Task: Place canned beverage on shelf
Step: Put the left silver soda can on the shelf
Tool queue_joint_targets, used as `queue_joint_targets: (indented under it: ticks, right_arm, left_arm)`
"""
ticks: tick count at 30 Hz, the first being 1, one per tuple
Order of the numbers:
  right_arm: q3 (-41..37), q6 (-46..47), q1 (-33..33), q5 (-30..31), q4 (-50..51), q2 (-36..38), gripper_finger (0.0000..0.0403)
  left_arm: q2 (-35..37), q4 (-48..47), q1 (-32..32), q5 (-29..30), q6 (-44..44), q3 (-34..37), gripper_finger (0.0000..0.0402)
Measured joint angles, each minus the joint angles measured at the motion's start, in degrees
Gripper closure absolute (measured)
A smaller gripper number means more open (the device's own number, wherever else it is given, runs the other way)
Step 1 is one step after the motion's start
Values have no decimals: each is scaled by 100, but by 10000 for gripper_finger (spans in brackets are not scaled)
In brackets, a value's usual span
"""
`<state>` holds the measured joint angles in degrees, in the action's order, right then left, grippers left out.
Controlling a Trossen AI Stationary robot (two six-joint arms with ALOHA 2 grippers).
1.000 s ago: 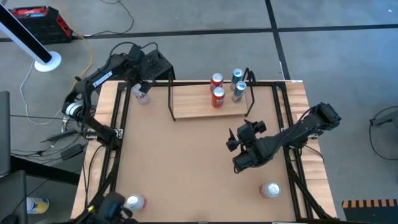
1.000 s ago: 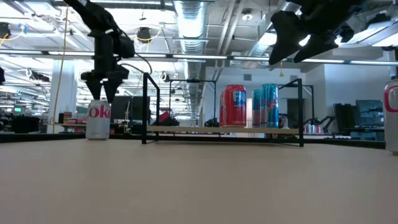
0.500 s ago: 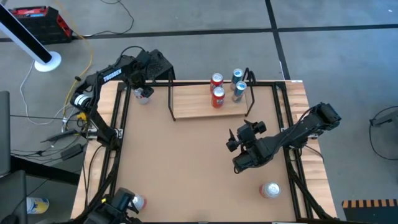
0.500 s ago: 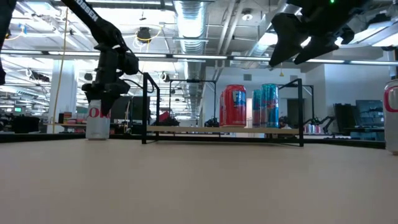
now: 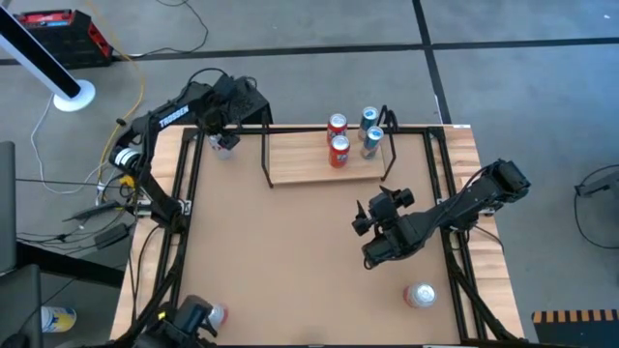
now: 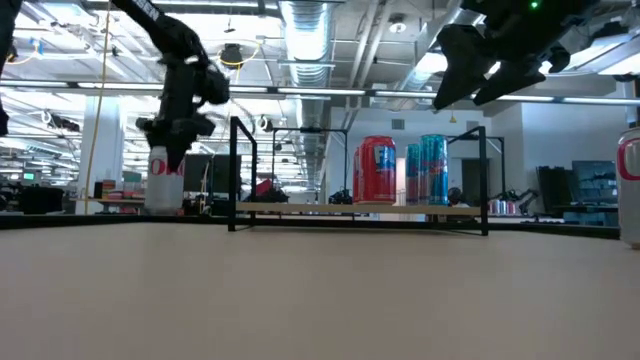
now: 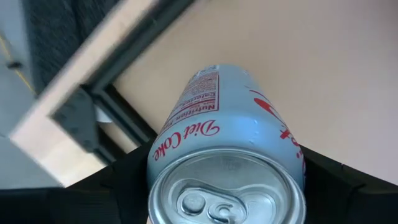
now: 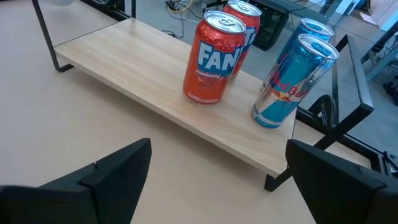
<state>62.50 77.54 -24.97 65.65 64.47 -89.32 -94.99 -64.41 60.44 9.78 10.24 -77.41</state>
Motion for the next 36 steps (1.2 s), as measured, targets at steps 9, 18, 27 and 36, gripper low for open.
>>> queue_joint_targets:
  ticks: [9, 18, 27, 36]
  right_arm:
    - [0, -2, 0, -2, 0, 0, 7]
    - [0, -2, 0, -2, -2, 0, 7]
    - [0, -7, 37, 0, -2, 0, 7]
    - [0, -152, 313, -51, 20, 0, 7]
  left_arm:
    - [805, -739, -681, 409, -248, -1387, 121]
    - [1444, -32, -1919, 383, -719, -2420, 121]
    - [743, 852, -3040, -207, -894, -2450, 121]
    - [-698, 993, -3235, -182, -536, -2447, 121]
